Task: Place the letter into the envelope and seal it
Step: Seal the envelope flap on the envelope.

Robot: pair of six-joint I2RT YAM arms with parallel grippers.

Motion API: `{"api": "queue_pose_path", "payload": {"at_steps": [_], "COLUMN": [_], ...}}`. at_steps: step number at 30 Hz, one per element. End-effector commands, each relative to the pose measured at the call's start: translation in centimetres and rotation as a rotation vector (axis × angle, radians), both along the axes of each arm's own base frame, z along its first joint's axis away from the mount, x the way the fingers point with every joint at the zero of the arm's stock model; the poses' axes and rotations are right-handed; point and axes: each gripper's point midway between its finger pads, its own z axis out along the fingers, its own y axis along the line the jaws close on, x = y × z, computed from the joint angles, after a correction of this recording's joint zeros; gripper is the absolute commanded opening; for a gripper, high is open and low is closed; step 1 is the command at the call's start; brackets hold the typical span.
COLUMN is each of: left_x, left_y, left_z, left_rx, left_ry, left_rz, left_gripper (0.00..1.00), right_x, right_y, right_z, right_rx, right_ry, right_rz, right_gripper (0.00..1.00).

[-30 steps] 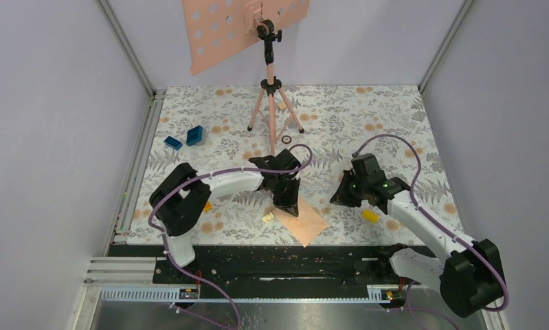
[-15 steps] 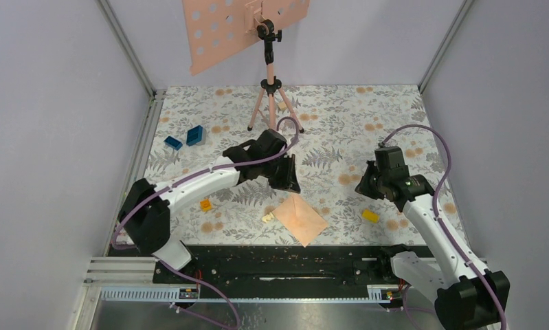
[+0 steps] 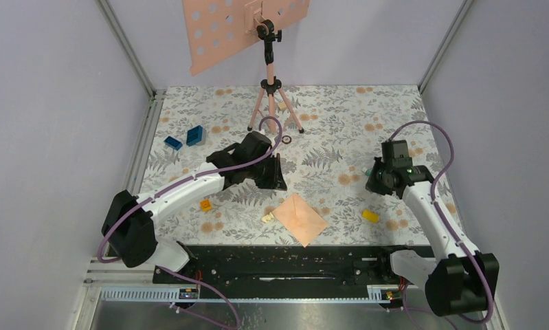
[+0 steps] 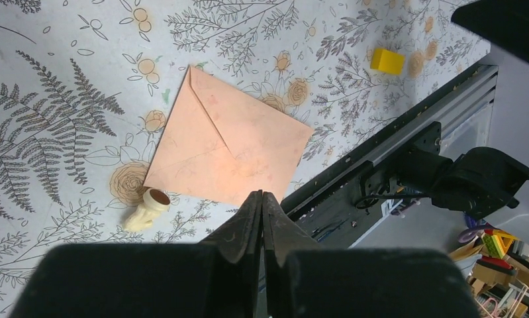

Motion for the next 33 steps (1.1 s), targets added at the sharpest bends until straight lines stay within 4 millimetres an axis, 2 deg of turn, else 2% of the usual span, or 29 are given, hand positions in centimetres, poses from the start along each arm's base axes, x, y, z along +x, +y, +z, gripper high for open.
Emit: {"api": "queue_pose_path", "payload": {"at_steps": [1,3,5,7,12,16,20,23,26,32,33], "left_x": [0.5,0.3,0.0,-0.4,-1.0,-1.0,-0.8,-0.7,-0.6,-0.5,-0.5], "left_y": [-0.4,-0.7,-0.9,-1.3,-1.7,-1.4,-0.8,-0.4,-0.3,-0.6,-0.6], "left_z": [1.7,1.6,1.5,1.5,1.2,0.8,0.7,0.7,0.8,1.3,1.3], "left_rx": [-0.046,-0.058,-0.06,-0.061,-0.047,-0.024,0.012,0.03,0.039,0.03,0.029], "left_ry": [-0.066,-0.064,-0.062,-0.065,-0.08,-0.093,-0.114,-0.127,-0.131,-0.132,-0.132], "left_rz": [-0.005,-0.017,-0.035,-0.058,-0.098,-0.113,-0.114,-0.116,-0.12,-0.12,-0.121], "left_gripper": [0.04,0.08,0.2,0.31,0.5,0.55,0.55,0.56,0.56,0.58,0.59], "right_x": [2.8,3.5,4.0,4.3,4.5,4.7,5.0,5.6,6.2,6.3,6.4], "right_y": [-2.4,-2.6,-3.0,-3.2,-3.7,-4.1,-5.6,-5.8,-6.0,-7.0,-6.5], "right_z": [1.5,1.4,1.2,1.2,1.2,1.2,1.1,0.6,0.6,0.7,0.8], "right_rx": [-0.033,-0.006,-0.005,-0.008,-0.036,-0.059,-0.084,-0.091,-0.075,-0.059,-0.036], "right_ry": [-0.047,-0.054,-0.045,-0.04,-0.041,-0.037,-0.029,-0.022,-0.039,-0.063,-0.069], "right_rz": [-0.057,-0.075,-0.091,-0.092,-0.096,-0.095,-0.125,-0.106,-0.106,-0.133,-0.121], "right_gripper": [0.13,0.17,0.4,0.56,0.7,0.71,0.71,0.72,0.77,0.8,0.8]}}
